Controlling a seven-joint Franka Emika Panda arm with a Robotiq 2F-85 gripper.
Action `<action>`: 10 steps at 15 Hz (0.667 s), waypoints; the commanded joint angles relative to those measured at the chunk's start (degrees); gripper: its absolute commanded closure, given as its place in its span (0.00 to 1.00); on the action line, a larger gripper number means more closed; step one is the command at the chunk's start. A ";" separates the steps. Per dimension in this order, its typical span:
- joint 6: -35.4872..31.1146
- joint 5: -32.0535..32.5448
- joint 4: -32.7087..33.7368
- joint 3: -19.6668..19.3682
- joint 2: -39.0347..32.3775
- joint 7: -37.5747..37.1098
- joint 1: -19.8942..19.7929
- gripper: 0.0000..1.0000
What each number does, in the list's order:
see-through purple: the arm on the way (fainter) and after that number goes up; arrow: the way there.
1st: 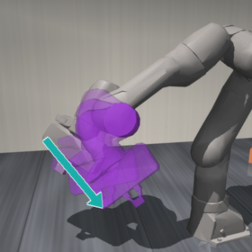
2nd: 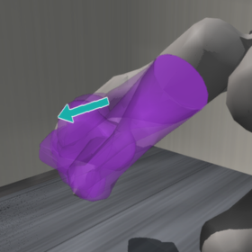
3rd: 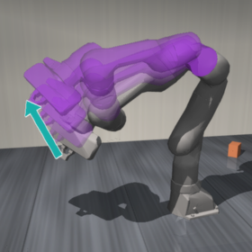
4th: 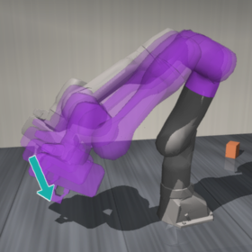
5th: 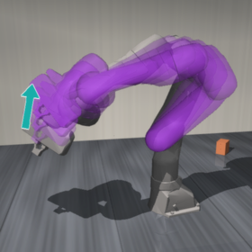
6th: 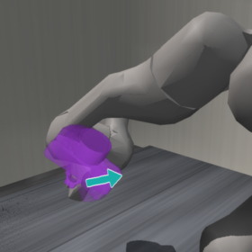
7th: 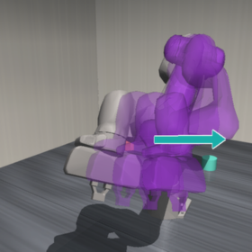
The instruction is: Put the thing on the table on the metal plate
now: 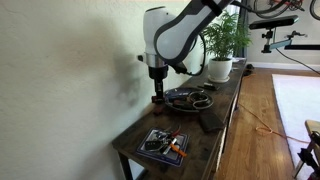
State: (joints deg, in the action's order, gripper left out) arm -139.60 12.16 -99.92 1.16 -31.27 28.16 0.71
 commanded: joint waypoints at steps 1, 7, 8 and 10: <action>2.15 3.19 -4.61 -2.07 5.65 -4.63 -0.10 0.83; 5.05 6.24 -7.68 -5.50 8.42 -8.97 -0.76 0.83; 4.99 7.00 -8.06 -6.14 8.41 -9.66 -0.84 0.83; 4.16 8.21 -9.30 -6.95 8.52 -10.01 -1.33 0.83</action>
State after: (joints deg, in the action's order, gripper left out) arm -135.36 17.36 -104.42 -5.12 -26.35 20.94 0.14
